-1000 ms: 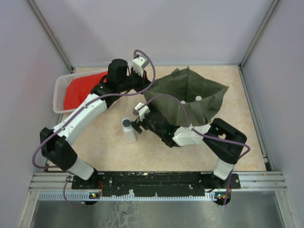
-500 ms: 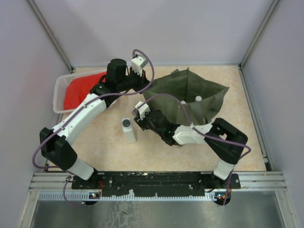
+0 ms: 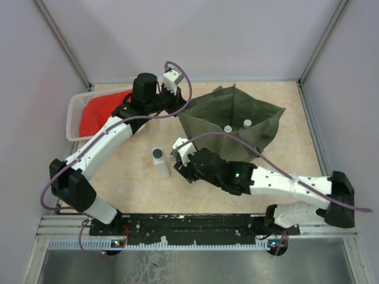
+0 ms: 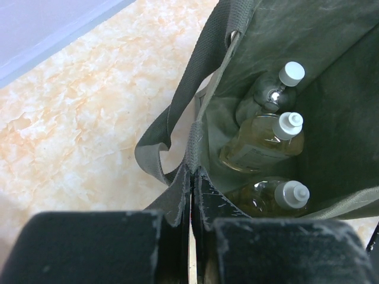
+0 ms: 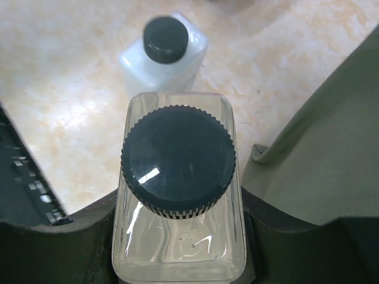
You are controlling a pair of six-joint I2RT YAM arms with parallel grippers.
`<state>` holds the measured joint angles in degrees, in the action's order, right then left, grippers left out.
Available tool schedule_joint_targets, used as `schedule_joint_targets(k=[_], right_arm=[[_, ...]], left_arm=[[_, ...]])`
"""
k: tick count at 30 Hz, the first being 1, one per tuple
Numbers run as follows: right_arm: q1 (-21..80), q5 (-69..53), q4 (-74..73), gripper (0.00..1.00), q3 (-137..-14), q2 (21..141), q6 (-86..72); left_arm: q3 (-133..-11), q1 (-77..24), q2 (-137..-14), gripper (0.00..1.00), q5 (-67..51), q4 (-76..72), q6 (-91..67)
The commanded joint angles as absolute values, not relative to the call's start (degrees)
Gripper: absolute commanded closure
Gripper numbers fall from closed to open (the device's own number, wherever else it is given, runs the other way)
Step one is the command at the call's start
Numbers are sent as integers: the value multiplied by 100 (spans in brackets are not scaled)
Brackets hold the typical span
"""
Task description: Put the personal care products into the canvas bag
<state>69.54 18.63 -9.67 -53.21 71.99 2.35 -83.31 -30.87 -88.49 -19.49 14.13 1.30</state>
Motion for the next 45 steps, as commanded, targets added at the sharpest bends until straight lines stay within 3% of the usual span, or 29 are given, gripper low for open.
schedule_joint_targets(k=[1, 6, 11, 25, 31, 39, 45], right_arm=[[7188, 2312, -1632, 100, -6370, 6018, -414], [7189, 3178, -2432, 100, -6713, 5216, -973], [7191, 3877, -2853, 100, -7349, 5165, -583], [7108, 4483, -1799, 100, -9264, 5797, 1743], [5952, 3579, -2169, 100, -9760, 6142, 1509], [3889, 1561, -2235, 100, -8719, 6229, 372], [3633, 1188, -2493, 100, -8015, 6043, -115]], left_arm=[[-8280, -2968, -8720, 100, -1877, 1300, 158], [-8253, -2963, -8664, 100, -1915, 1279, 141], [-8317, -2965, -8682, 100, -1956, 1307, 140], [-8316, -2966, -8630, 100, -2028, 1301, 112], [-8312, -2967, -8637, 100, -2069, 1257, 81], [-8297, -2966, -8612, 100, -2050, 1297, 115], [-8283, -2969, -8618, 100, -2059, 1301, 122]])
